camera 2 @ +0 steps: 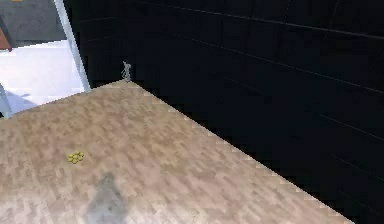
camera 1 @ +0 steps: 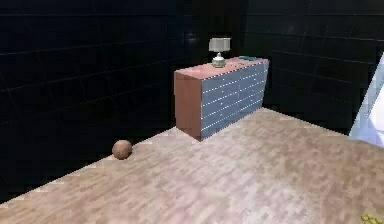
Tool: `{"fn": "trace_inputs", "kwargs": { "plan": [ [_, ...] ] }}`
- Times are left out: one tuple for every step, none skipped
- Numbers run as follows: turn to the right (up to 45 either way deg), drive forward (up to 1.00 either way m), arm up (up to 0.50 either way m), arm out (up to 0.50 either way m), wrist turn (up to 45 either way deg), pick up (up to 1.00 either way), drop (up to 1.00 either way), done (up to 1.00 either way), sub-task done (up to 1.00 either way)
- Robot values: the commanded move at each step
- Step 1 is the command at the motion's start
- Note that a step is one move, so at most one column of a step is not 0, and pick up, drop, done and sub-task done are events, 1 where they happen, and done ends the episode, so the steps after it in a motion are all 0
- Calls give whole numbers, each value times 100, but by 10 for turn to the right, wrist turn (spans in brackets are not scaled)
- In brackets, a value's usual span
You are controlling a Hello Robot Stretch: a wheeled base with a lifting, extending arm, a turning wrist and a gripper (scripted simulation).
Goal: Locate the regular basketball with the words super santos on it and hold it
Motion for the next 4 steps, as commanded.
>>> {"fn": "trace_inputs", "kwargs": {
  "plan": [
    [0,50,0,0,0,0,0,0,0],
    [-300,0,0,0,0,0,0,0,0],
    [0,65,0,0,0,0,0,0,0],
    [-450,0,0,0,0,0,0,0,0]
  ]
}}
